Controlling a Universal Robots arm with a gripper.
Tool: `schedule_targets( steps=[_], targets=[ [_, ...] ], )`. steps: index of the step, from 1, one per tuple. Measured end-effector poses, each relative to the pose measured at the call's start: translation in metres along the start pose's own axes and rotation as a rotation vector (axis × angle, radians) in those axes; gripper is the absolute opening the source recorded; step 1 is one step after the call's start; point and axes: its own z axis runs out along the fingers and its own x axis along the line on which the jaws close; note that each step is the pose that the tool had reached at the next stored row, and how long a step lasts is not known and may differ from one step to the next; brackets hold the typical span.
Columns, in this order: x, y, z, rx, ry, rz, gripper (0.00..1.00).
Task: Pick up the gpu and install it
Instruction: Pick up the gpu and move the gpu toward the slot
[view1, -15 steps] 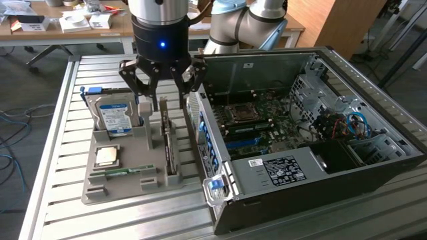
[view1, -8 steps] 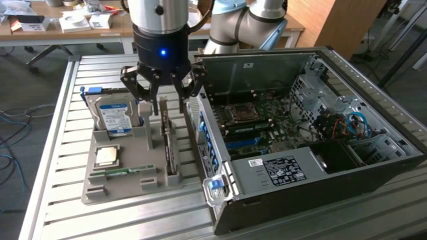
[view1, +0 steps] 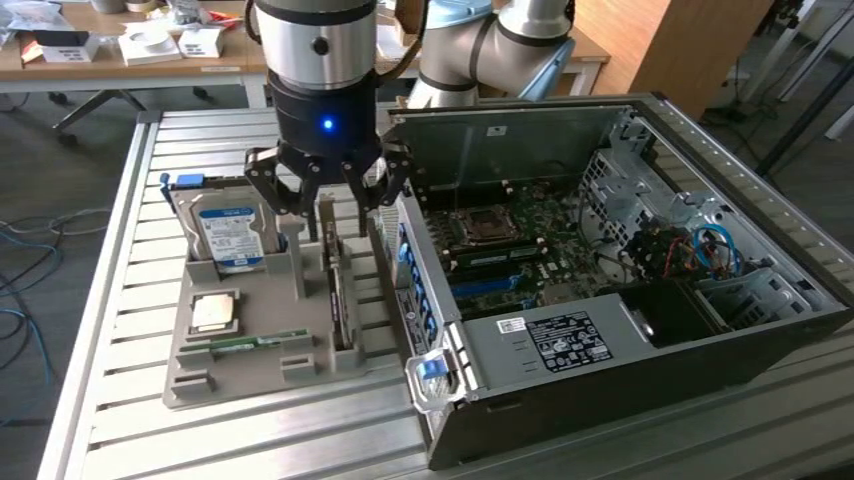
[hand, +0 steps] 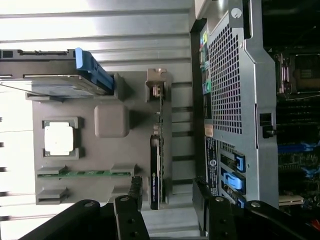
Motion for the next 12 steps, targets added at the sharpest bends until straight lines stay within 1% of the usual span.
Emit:
schedule_targets(
  steps=[12],
  targets=[
    [0.0,-0.008,0.0215,0.0,0.0,0.0,0.53]
  ],
)
